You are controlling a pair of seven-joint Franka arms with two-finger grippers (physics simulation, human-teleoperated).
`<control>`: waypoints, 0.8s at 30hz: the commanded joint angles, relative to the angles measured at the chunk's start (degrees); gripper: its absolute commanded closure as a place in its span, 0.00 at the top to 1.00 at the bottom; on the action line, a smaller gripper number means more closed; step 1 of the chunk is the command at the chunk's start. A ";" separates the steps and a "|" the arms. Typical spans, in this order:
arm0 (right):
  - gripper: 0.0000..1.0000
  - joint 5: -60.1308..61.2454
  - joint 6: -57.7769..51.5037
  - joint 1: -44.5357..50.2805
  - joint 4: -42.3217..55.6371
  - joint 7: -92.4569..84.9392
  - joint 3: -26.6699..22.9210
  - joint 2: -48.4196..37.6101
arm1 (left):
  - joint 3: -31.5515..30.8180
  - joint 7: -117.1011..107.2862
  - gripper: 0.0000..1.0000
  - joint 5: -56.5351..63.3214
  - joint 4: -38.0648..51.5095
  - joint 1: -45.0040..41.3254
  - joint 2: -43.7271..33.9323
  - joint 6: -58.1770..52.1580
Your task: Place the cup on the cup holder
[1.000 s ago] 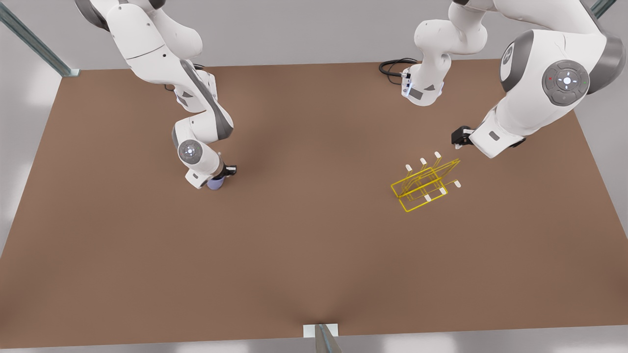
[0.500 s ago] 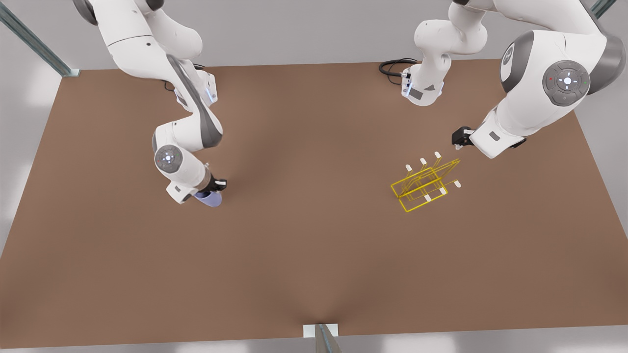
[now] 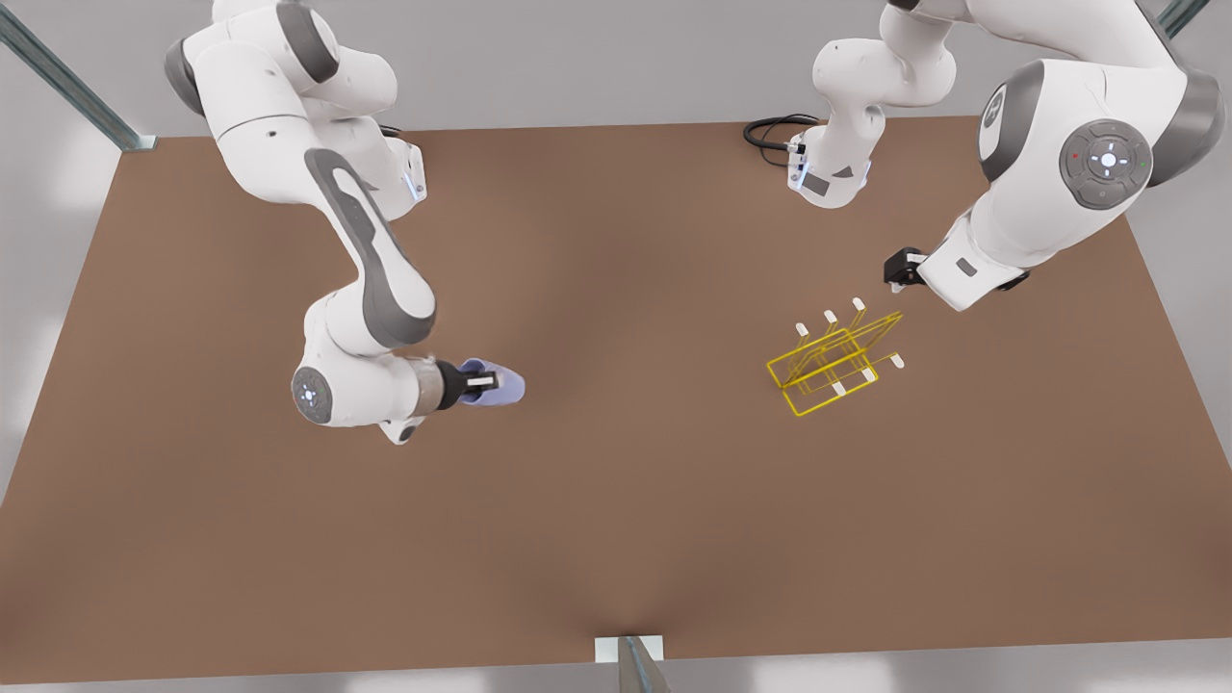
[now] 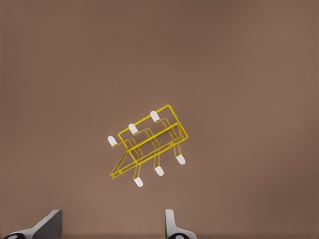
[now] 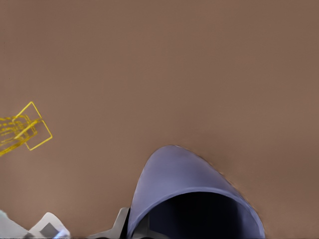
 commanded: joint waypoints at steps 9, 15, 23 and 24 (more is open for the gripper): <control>0.21 34.92 -11.64 5.08 15.62 -34.75 -0.32 16.26 | -0.01 0.10 1.00 0.04 0.03 0.08 0.25 -0.19; 0.21 46.09 -15.07 11.76 21.16 -53.03 -0.23 28.04 | -0.01 0.10 1.00 0.04 -0.06 0.08 0.52 -0.27; 0.21 55.85 -6.28 19.14 22.92 -79.58 -3.05 35.78 | -0.02 0.10 1.00 0.04 -0.41 0.00 1.49 0.17; 0.21 55.85 -4.35 19.76 22.92 -79.93 -3.05 35.96 | -0.01 0.10 1.00 0.04 -0.41 0.00 1.49 0.17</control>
